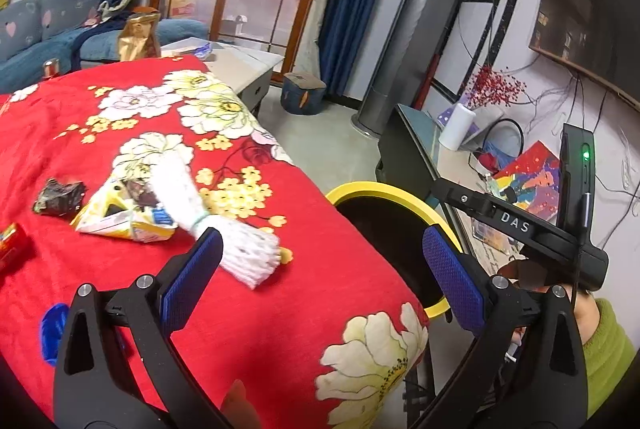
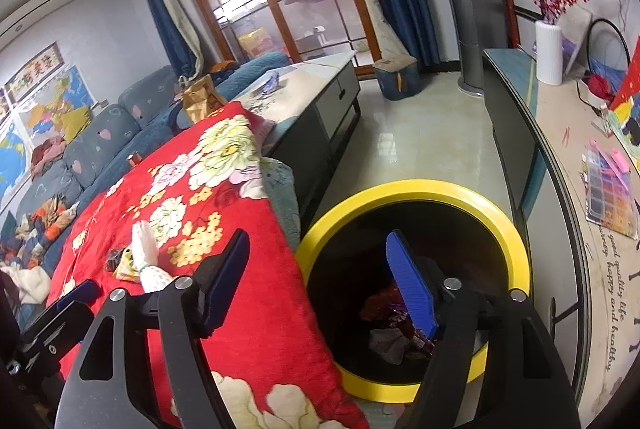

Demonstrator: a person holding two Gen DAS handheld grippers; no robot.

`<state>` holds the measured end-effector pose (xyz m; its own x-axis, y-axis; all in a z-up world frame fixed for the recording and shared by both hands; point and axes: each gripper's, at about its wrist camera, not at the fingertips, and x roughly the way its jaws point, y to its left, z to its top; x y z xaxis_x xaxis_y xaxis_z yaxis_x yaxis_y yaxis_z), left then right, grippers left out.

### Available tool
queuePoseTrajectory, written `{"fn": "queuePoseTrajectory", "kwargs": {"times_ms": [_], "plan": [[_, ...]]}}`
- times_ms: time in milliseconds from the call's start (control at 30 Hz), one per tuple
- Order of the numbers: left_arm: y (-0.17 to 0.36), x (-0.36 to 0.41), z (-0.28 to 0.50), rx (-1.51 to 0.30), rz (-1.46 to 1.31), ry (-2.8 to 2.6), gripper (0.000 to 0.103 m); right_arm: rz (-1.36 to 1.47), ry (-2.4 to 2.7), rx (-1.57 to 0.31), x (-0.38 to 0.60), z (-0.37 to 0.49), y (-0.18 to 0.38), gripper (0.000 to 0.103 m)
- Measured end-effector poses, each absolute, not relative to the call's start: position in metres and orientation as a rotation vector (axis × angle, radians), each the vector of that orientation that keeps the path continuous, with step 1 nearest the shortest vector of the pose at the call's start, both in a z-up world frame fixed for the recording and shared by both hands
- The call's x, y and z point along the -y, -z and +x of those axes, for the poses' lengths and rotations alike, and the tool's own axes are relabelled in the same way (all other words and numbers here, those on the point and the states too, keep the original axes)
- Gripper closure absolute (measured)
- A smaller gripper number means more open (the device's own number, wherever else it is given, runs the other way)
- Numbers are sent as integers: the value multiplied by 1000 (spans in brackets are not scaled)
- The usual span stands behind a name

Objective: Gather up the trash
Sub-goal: 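Move both open tools back over the blue bag and foam net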

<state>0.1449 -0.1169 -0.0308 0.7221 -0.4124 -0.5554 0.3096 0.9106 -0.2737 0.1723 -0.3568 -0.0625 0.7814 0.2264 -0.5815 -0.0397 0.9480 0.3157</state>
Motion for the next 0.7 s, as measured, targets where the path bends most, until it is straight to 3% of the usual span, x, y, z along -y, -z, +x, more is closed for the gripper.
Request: {"fn": "queuePoseTrajectory", "kwargs": {"times_ms": [700], "plan": [[26,48,131,-613,-247,282,11,195,-290,-663,287,164,52,30]]}}
